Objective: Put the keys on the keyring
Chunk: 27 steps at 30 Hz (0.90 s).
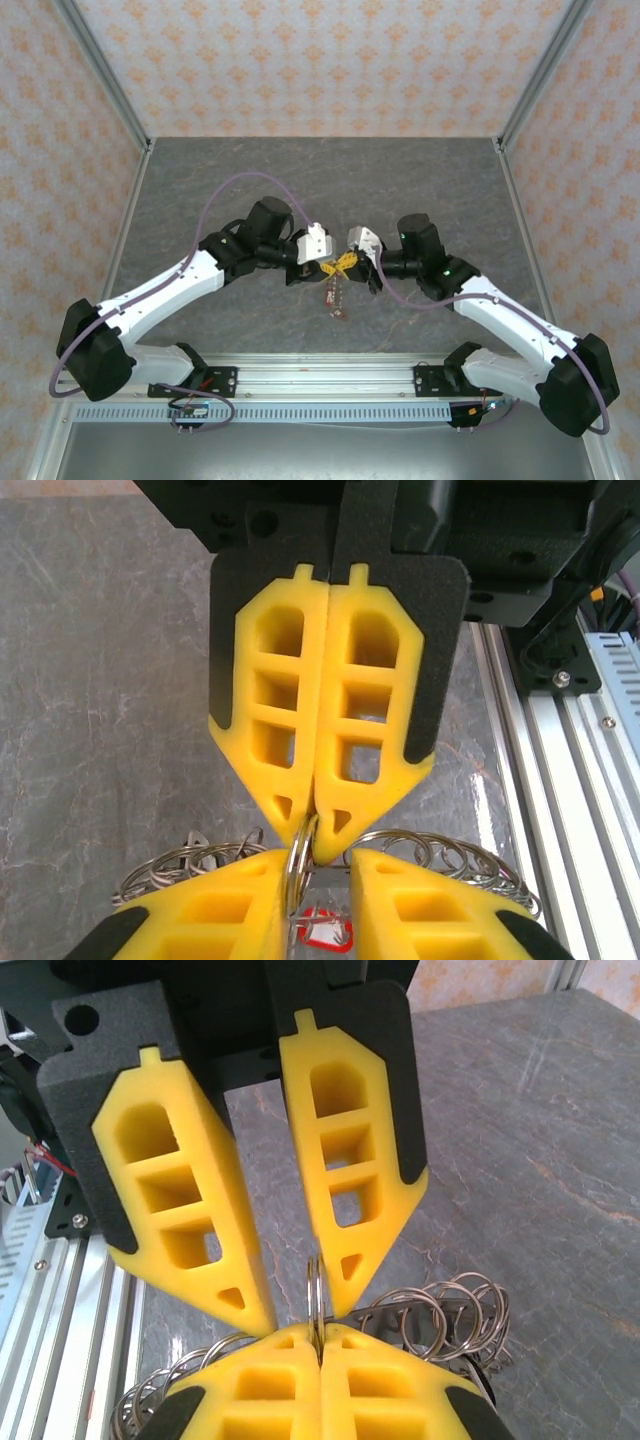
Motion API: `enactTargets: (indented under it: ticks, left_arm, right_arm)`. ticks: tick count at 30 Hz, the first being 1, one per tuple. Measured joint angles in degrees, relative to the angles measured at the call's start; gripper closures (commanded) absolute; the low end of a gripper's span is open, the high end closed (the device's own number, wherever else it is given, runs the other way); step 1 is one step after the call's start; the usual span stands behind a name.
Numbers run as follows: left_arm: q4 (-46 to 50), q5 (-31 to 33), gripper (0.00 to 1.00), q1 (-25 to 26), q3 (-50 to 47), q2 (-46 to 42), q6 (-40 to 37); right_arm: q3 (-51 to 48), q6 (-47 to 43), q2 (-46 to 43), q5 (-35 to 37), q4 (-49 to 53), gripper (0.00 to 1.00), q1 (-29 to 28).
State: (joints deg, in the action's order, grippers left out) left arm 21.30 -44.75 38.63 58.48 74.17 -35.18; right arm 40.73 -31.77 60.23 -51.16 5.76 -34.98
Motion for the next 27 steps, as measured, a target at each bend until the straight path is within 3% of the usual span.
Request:
enactTargets:
  ticks: [4,11,20,27]
  left_arm:
    - [2.3,1.3,1.00,0.8,0.6,0.7,-1.5]
    - [1.5,2.4,1.00,1.2,0.2,0.5,-0.8]
    - [-9.0,-4.1,1.00,-1.0,-6.0,-1.4,6.0]
    - [-14.5,-7.6,1.00,-2.8,-7.6,-2.2,9.7]
  right_arm:
    - [1.5,-2.7,0.5,1.8,4.4,1.00,-0.9]
    - [2.7,-5.4,0.1,4.7,7.5,0.92,-1.7]
    - [-6.8,4.2,-1.9,-1.8,-9.4,0.89,1.0]
    - [-8.5,9.4,-1.9,-5.4,-17.0,1.00,3.0]
